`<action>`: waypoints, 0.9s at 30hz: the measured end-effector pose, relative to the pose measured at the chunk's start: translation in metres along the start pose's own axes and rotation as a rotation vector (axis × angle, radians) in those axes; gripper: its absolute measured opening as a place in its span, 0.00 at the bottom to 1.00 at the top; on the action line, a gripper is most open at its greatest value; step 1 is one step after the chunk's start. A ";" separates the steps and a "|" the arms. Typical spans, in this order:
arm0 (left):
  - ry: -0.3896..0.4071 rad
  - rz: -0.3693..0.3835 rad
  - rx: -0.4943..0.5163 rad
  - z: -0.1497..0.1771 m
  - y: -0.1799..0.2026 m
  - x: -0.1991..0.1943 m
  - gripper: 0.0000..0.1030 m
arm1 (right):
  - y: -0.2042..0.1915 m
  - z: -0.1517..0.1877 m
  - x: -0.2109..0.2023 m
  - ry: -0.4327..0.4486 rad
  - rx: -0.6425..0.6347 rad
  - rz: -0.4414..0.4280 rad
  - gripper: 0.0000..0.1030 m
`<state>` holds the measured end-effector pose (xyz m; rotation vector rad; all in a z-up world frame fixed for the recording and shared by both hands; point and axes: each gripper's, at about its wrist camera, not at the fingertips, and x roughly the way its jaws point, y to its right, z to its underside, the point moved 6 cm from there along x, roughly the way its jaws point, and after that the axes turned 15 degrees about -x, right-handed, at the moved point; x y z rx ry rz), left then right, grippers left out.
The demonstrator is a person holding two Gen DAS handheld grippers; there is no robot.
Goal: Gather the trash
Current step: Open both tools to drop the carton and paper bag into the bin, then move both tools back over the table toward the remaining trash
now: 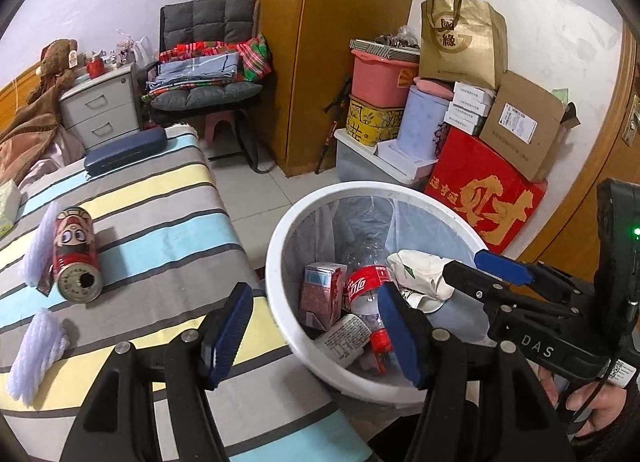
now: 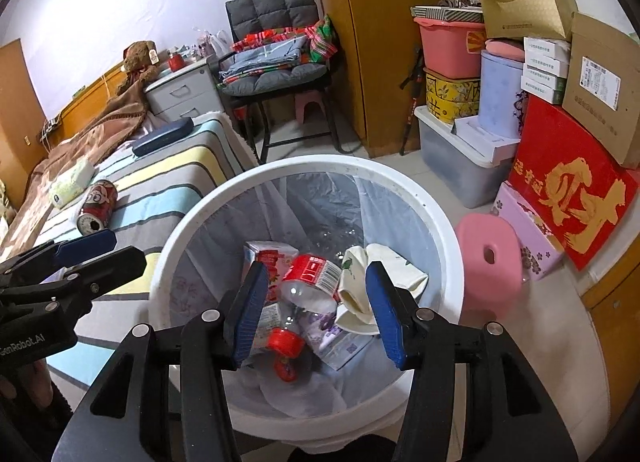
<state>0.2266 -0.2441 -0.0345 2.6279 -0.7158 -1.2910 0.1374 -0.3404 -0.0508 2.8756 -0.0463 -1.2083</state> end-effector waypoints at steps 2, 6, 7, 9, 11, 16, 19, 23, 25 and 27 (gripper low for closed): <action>0.012 -0.001 -0.003 0.000 -0.002 -0.007 0.63 | -0.003 -0.001 -0.002 0.008 0.001 -0.003 0.51; 0.027 -0.008 -0.012 0.001 -0.010 -0.020 0.63 | -0.010 -0.005 -0.007 0.026 -0.004 -0.006 0.51; 0.030 -0.009 -0.016 0.001 -0.013 -0.024 0.63 | -0.012 -0.005 -0.009 0.031 -0.007 -0.008 0.51; 0.044 -0.018 -0.027 0.000 -0.021 -0.032 0.63 | -0.018 -0.007 -0.013 0.044 -0.014 -0.015 0.51; 0.052 -0.026 -0.035 0.001 -0.028 -0.038 0.63 | -0.024 -0.010 -0.016 0.057 -0.025 -0.014 0.51; 0.068 -0.038 -0.063 0.004 -0.048 -0.052 0.63 | -0.037 -0.015 -0.020 0.081 -0.035 -0.026 0.51; 0.070 -0.052 -0.081 0.007 -0.061 -0.058 0.63 | -0.046 -0.017 -0.020 0.088 -0.048 -0.035 0.51; 0.089 -0.080 -0.102 0.010 -0.078 -0.068 0.63 | -0.059 -0.019 -0.018 0.093 -0.068 -0.048 0.51; 0.096 -0.081 -0.116 0.011 -0.087 -0.073 0.63 | -0.065 -0.019 -0.018 0.094 -0.075 -0.054 0.51; 0.109 -0.095 -0.127 0.012 -0.097 -0.079 0.63 | -0.071 -0.021 -0.018 0.099 -0.085 -0.066 0.51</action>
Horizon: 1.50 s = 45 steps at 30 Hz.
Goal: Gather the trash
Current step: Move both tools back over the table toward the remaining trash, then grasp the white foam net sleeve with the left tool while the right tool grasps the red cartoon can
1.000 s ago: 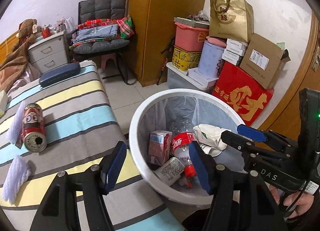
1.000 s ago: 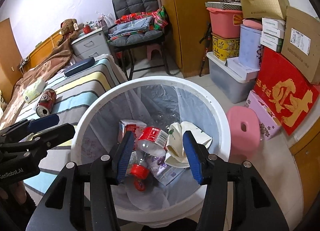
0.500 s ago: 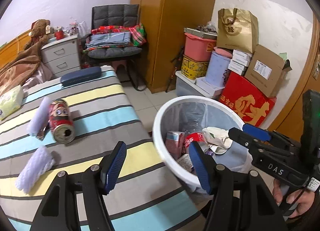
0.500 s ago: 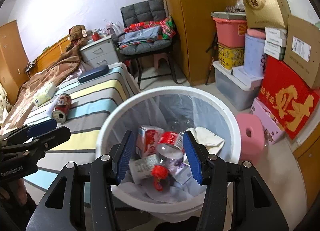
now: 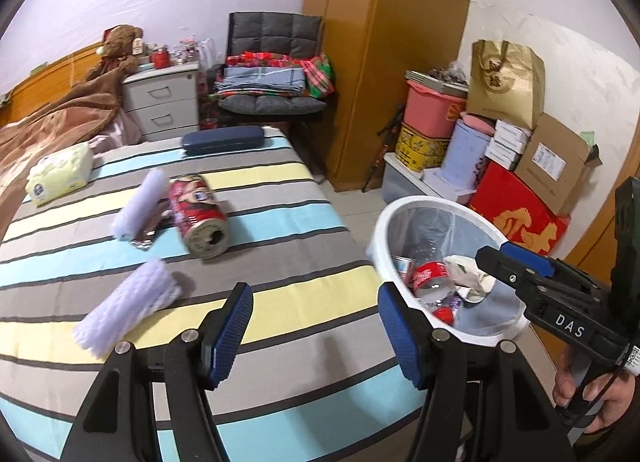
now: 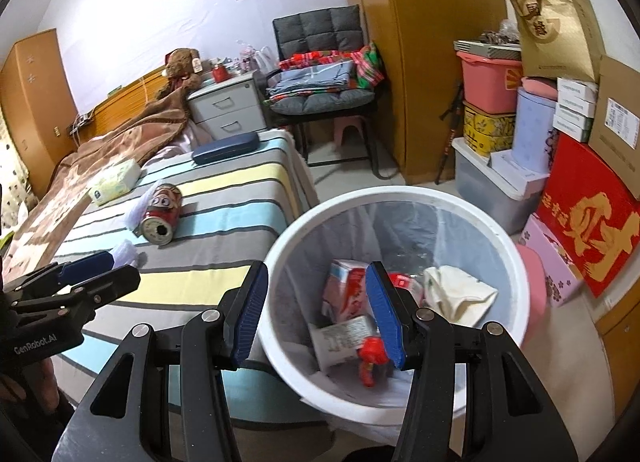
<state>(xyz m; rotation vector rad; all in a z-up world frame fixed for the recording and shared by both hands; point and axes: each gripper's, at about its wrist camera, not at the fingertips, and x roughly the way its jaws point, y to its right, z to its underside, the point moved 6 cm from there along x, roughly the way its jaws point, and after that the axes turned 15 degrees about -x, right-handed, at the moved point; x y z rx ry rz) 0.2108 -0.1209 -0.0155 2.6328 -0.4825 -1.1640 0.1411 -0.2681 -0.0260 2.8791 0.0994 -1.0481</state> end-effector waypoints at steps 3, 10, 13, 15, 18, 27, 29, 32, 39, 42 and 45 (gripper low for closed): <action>0.013 -0.026 -0.007 -0.001 -0.014 -0.005 0.63 | -0.010 -0.003 0.000 0.008 -0.013 -0.013 0.51; 0.036 -0.071 -0.058 -0.007 -0.060 -0.018 0.63 | -0.038 -0.014 0.010 0.011 -0.056 -0.047 0.51; 0.041 -0.083 -0.078 -0.009 -0.080 -0.021 0.63 | -0.049 -0.018 0.016 0.006 -0.075 -0.065 0.51; 0.040 -0.099 -0.093 -0.011 -0.095 -0.022 0.63 | -0.058 -0.020 0.020 0.004 -0.087 -0.074 0.51; 0.026 -0.111 -0.111 -0.012 -0.116 -0.020 0.63 | -0.066 -0.023 0.025 0.002 -0.101 -0.088 0.51; -0.057 -0.134 -0.051 -0.008 -0.144 0.004 0.63 | -0.093 -0.040 0.050 -0.018 -0.137 -0.139 0.52; -0.070 -0.157 -0.038 -0.008 -0.148 0.011 0.63 | -0.100 -0.044 0.057 -0.023 -0.139 -0.158 0.52; -0.078 -0.182 0.002 -0.010 -0.152 0.021 0.64 | -0.108 -0.046 0.065 -0.039 -0.152 -0.172 0.53; -0.096 -0.216 0.048 -0.020 -0.162 0.030 0.67 | -0.123 -0.053 0.079 -0.058 -0.175 -0.208 0.55; -0.101 -0.196 0.080 -0.021 -0.161 0.028 0.67 | -0.126 -0.057 0.080 -0.056 -0.188 -0.213 0.55; -0.111 -0.220 0.082 -0.024 -0.171 0.030 0.67 | -0.128 -0.060 0.081 -0.054 -0.182 -0.222 0.55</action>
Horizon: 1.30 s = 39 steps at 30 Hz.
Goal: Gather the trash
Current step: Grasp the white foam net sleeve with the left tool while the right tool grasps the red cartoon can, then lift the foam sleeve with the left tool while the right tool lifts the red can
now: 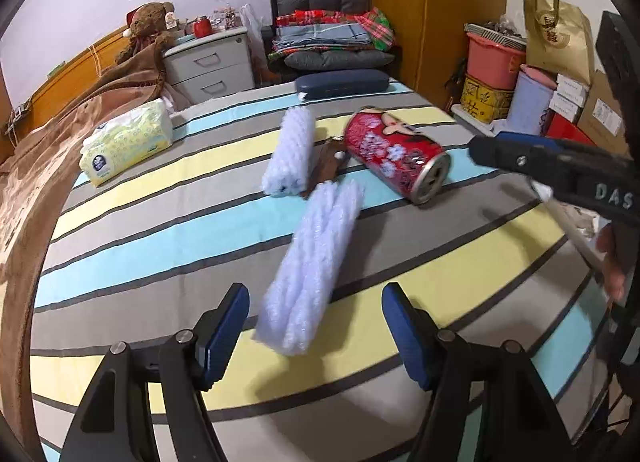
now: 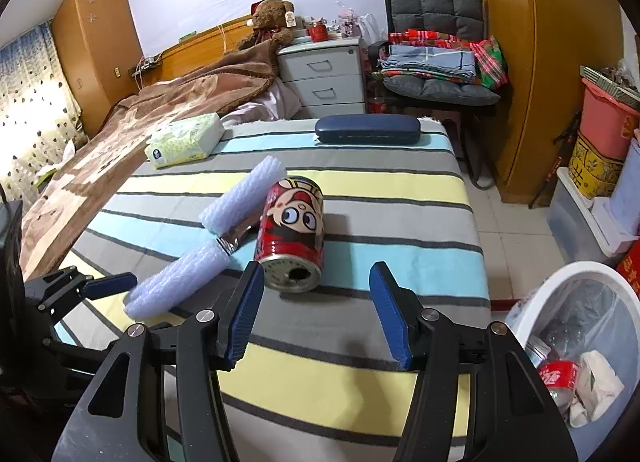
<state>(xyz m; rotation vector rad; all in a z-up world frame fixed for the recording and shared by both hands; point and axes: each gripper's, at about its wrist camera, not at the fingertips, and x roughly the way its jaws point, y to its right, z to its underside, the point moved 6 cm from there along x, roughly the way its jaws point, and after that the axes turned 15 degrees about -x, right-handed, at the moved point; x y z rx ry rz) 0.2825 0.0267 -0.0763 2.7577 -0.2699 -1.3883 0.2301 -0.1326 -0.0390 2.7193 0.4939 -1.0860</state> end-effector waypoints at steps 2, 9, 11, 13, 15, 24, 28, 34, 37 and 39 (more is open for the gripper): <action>-0.003 0.003 -0.012 -0.002 -0.004 0.002 0.67 | 0.000 0.000 0.002 0.002 0.006 -0.006 0.55; 0.012 0.014 -0.038 -0.014 -0.009 0.014 0.67 | -0.003 -0.007 0.016 -0.008 0.009 -0.031 0.55; -0.001 0.025 -0.067 -0.017 -0.013 0.019 0.67 | -0.005 -0.010 0.020 -0.010 0.005 -0.036 0.55; -0.014 0.021 -0.094 -0.020 -0.018 0.025 0.67 | -0.005 -0.011 0.025 -0.015 0.003 -0.042 0.55; -0.011 0.037 -0.092 -0.020 -0.019 0.027 0.67 | -0.003 -0.012 0.030 -0.025 0.005 -0.041 0.55; -0.047 0.069 -0.169 -0.018 -0.032 0.033 0.55 | -0.013 -0.017 0.046 -0.044 -0.036 -0.072 0.55; -0.040 0.053 -0.197 -0.021 -0.038 0.034 0.50 | -0.015 -0.019 0.051 -0.055 -0.055 -0.060 0.55; -0.023 0.039 -0.267 -0.023 -0.049 0.033 0.46 | -0.017 -0.023 0.061 -0.082 -0.121 -0.015 0.55; -0.027 0.026 -0.294 -0.024 -0.052 0.034 0.45 | -0.016 -0.023 0.065 -0.099 -0.135 -0.002 0.55; -0.029 0.015 -0.297 -0.024 -0.053 0.033 0.45 | -0.015 -0.023 0.065 -0.097 -0.142 0.014 0.55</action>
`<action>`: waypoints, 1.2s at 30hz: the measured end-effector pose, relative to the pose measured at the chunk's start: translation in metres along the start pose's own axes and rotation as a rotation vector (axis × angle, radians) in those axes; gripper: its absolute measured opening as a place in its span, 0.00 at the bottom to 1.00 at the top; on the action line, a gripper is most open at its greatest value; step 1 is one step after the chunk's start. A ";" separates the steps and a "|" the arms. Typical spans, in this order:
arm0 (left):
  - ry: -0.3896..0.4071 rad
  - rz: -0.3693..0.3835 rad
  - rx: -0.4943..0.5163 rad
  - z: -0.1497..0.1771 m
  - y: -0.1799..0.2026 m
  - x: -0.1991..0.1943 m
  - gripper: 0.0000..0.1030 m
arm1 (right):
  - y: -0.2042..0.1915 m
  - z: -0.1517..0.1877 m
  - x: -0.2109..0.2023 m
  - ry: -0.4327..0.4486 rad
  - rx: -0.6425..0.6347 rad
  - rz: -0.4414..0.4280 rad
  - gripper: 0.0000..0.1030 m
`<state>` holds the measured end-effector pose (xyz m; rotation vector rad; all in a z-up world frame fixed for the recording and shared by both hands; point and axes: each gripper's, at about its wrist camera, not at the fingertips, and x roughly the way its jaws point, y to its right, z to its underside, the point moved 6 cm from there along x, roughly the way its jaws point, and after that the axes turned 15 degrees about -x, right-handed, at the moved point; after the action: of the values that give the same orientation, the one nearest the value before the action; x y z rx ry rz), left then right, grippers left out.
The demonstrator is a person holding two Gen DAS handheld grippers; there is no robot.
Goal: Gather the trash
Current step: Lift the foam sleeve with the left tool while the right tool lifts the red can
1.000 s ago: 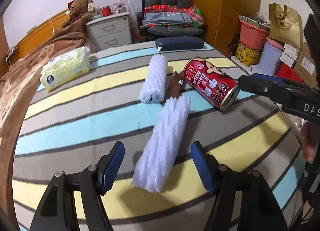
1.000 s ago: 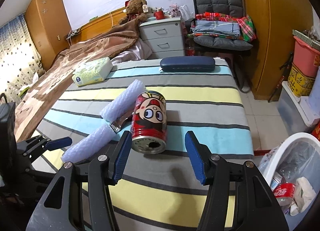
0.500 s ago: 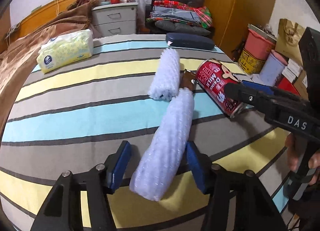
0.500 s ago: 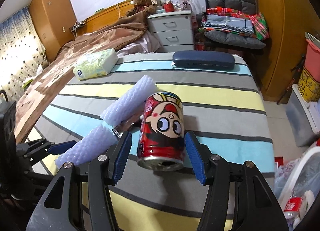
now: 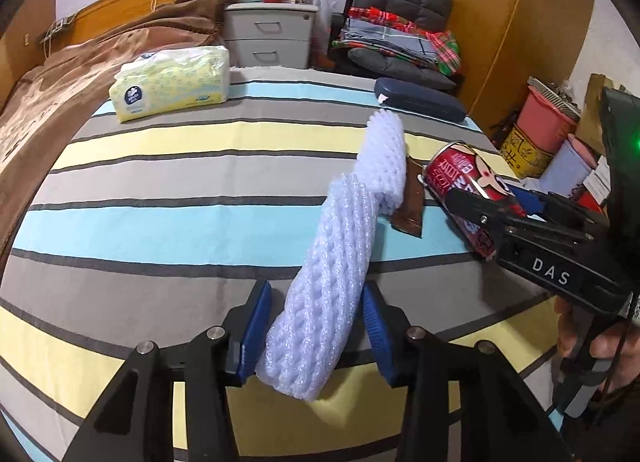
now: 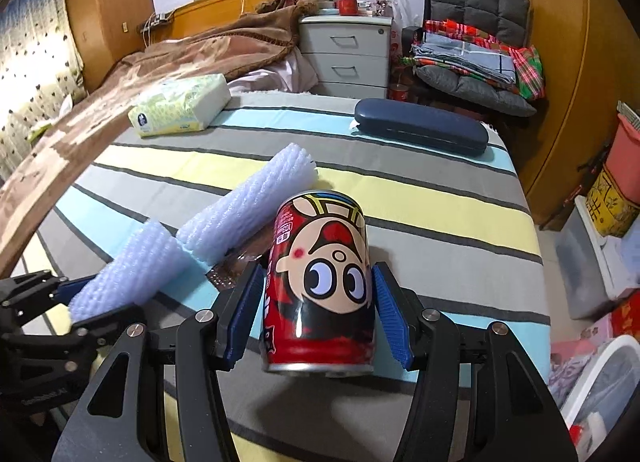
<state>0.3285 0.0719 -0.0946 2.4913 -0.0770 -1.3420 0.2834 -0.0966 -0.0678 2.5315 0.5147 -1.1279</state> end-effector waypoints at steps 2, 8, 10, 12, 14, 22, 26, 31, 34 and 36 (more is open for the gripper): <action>0.004 -0.004 -0.007 -0.001 0.000 0.000 0.45 | 0.000 0.001 0.000 -0.006 -0.002 0.005 0.55; 0.010 0.009 -0.045 -0.003 -0.002 0.002 0.44 | 0.003 0.007 0.001 -0.019 0.033 -0.008 0.53; 0.013 0.003 -0.054 -0.004 -0.004 0.001 0.35 | 0.004 0.008 0.000 -0.018 0.043 -0.007 0.53; 0.014 0.004 -0.059 -0.004 -0.004 0.002 0.33 | 0.003 0.009 0.000 -0.017 0.052 -0.005 0.53; 0.020 0.005 -0.055 -0.004 -0.003 0.000 0.29 | 0.003 0.010 -0.001 -0.015 0.059 -0.005 0.53; 0.040 0.021 -0.065 -0.004 0.001 -0.006 0.27 | -0.001 0.015 -0.006 -0.021 0.080 -0.007 0.53; 0.047 0.034 -0.056 0.000 0.006 -0.013 0.27 | -0.003 0.017 -0.009 -0.016 0.091 -0.011 0.53; 0.054 0.046 -0.037 0.006 0.014 -0.023 0.27 | -0.005 0.019 -0.016 0.000 0.100 -0.010 0.53; 0.056 0.047 -0.031 0.010 0.017 -0.028 0.27 | -0.005 0.021 -0.022 0.009 0.111 -0.010 0.53; 0.060 0.048 -0.031 0.012 0.019 -0.032 0.27 | -0.006 0.023 -0.025 0.013 0.117 -0.008 0.53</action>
<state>0.3028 0.0572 -0.0690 2.4852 -0.1016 -1.2396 0.2511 -0.1060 -0.0644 2.6398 0.4758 -1.1768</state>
